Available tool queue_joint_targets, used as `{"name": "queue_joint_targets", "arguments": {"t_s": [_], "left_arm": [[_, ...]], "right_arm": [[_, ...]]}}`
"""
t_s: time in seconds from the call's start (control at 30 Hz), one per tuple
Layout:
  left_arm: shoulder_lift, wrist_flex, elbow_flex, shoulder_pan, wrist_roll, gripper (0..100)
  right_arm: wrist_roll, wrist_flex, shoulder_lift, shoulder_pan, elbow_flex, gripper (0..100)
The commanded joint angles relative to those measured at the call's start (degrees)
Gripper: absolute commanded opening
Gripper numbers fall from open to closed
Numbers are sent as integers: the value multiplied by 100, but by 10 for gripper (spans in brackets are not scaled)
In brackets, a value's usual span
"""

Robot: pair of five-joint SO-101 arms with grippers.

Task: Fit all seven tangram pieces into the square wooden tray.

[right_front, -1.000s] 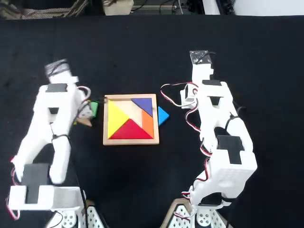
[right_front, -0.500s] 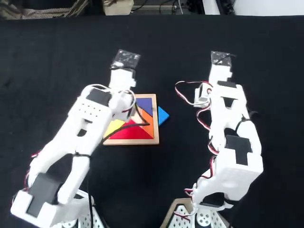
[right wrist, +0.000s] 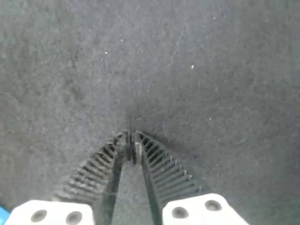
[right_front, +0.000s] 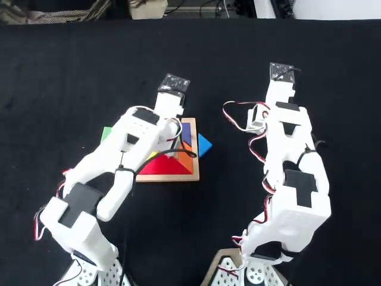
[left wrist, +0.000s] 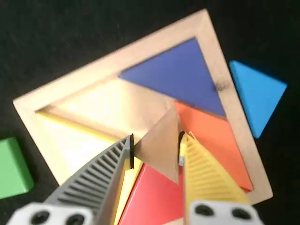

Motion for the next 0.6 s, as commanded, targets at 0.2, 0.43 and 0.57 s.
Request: {"name": "queue_joint_targets", "arguments": {"t_s": [0.2, 0.43, 0.57], "left_arm": [[-18, -62, -374, 66, 712, 232], [-26, -62, -374, 136, 738, 235], [-26, -62, -374, -4, 721, 234]], "right_arm": [[-18, -79, -268, 53, -189, 11], [-18, -79, -268, 53, -189, 11], [-18, -79, -268, 53, -189, 11]]}}
